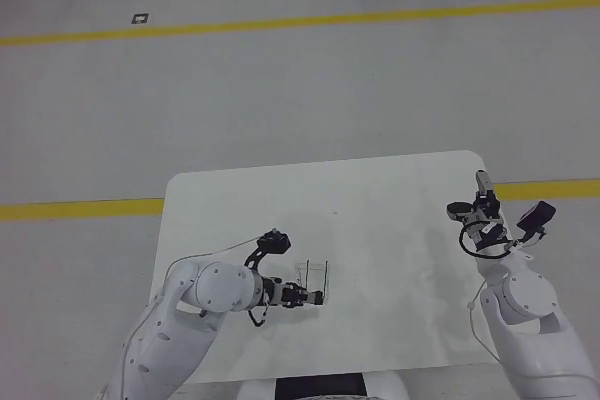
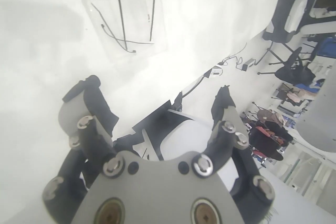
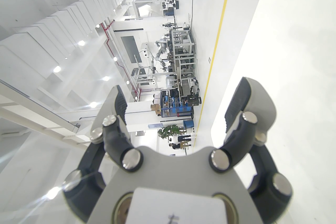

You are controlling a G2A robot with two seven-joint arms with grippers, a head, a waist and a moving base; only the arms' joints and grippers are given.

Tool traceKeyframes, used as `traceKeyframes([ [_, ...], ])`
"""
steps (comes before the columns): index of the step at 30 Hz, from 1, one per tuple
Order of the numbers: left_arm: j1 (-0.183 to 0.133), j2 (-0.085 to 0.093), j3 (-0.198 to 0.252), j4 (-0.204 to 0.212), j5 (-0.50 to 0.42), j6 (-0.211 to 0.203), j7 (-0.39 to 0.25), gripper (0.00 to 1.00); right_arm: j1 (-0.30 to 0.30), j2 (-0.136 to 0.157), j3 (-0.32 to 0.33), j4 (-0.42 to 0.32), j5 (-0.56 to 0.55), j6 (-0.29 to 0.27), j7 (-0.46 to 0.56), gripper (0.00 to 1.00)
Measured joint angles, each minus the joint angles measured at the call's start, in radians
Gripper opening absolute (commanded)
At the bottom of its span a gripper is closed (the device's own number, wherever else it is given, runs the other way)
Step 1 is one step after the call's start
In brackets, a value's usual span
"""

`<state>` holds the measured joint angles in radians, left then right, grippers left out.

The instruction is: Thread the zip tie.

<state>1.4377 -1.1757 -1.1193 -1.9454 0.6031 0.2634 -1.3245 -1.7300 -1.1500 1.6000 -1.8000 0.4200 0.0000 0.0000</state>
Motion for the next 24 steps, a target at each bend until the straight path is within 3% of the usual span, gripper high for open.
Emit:
traceKeyframes([
  [9, 0.000, 0.000, 0.001, 0.000, 0.000, -0.004, 0.002, 1.00, 0.000, 0.000, 0.000, 0.000, 0.000, 0.000, 0.000, 1.00],
  [14, -0.016, 0.001, 0.036, 0.013, -0.001, 0.005, 0.041, 1.00, 0.000, 0.000, 0.000, 0.000, 0.000, 0.000, 0.000, 1.00],
  [15, -0.022, 0.001, 0.041, 0.016, 0.001, 0.013, 0.039, 0.97, 0.000, 0.000, 0.000, 0.000, 0.000, 0.000, 0.000, 1.00],
  [17, -0.036, 0.001, 0.053, 0.022, 0.003, 0.031, 0.037, 0.79, 0.000, 0.000, 0.000, 0.000, 0.000, 0.000, 0.000, 1.00],
  [22, -0.060, 0.003, 0.075, 0.034, 0.003, 0.062, 0.039, 0.50, 0.000, 0.000, 0.000, 0.000, 0.000, 0.000, 0.000, 1.00],
  [24, -0.069, 0.005, 0.082, 0.037, 0.005, 0.072, 0.039, 0.48, 0.000, 0.000, 0.000, 0.000, 0.000, 0.000, 0.000, 1.00],
])
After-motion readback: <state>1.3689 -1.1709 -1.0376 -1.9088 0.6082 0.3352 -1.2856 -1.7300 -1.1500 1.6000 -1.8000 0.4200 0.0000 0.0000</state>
